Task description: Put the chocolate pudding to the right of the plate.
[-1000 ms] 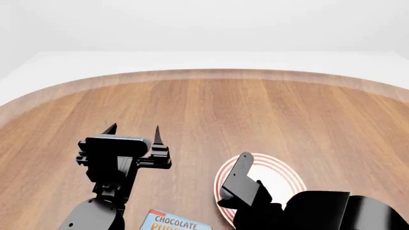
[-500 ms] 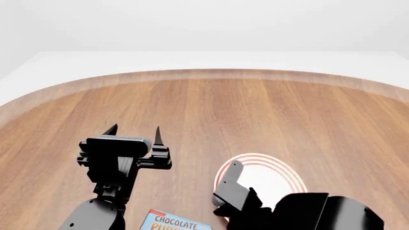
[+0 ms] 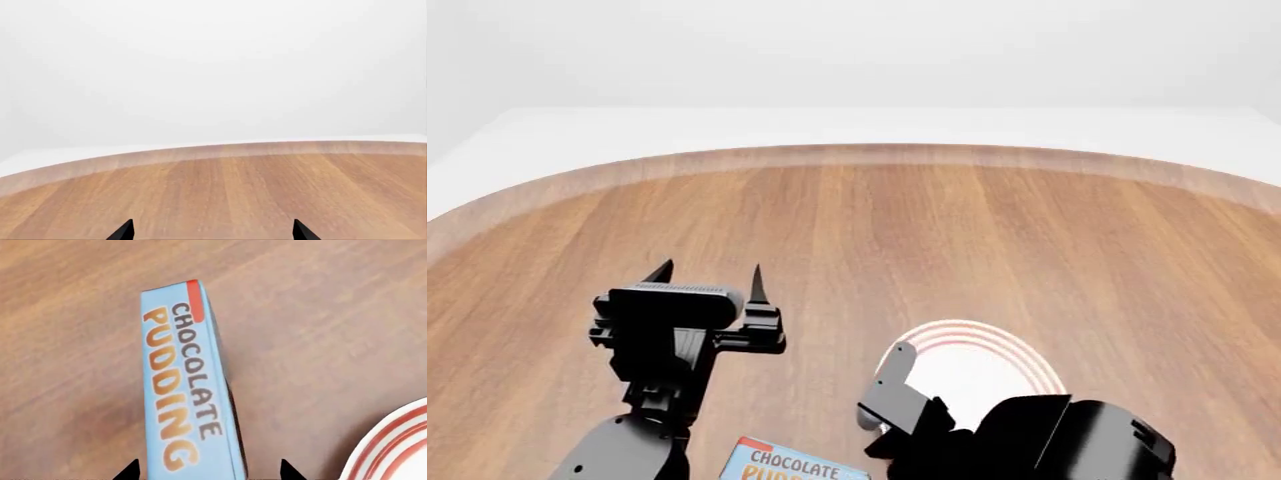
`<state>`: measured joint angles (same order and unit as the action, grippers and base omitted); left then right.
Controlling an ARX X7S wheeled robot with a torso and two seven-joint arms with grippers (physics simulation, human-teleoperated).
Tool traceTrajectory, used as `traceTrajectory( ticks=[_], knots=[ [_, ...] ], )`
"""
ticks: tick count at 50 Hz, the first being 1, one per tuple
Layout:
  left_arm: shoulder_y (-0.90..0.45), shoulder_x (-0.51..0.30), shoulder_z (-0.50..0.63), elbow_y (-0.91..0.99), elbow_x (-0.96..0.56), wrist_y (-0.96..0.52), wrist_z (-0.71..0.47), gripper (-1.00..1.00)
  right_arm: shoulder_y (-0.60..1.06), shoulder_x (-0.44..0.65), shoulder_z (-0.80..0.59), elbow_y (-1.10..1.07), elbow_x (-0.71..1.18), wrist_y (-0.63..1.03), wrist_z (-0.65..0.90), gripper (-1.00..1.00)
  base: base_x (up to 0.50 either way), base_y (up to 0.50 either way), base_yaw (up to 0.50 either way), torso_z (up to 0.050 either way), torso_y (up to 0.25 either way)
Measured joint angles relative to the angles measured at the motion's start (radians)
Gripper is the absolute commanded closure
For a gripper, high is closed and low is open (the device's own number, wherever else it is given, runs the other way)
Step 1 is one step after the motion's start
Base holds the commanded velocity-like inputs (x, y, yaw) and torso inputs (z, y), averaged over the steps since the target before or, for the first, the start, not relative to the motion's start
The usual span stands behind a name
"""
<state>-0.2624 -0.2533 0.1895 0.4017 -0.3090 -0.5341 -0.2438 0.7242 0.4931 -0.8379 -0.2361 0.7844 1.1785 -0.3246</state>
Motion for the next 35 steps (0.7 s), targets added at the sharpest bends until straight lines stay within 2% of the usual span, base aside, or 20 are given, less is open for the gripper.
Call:
traceTrajectory(
  ticks=[26,27,35],
  knots=[
    [0.004,-0.006,0.007,-0.013,-0.008,0.015,-0.005,-1.0,-0.005,-0.034,-0.093,0.102,-0.036,-0.03,-0.062,-1.0,0.0,0.0,0.0,0.0,0.0],
    [0.004,-0.006,0.007,-0.013,-0.009,0.016,-0.006,-1.0,-0.006,-0.035,-0.095,0.105,-0.037,-0.032,-0.063,1.0,0.0,0.0,0.0,0.0,0.0],
    [0.006,-0.008,0.008,-0.015,-0.011,0.019,-0.008,-1.0,-0.007,-0.036,-0.095,0.119,-0.046,-0.046,-0.053,1.0,0.0,0.0,0.0,0.0,0.0]
  ],
)
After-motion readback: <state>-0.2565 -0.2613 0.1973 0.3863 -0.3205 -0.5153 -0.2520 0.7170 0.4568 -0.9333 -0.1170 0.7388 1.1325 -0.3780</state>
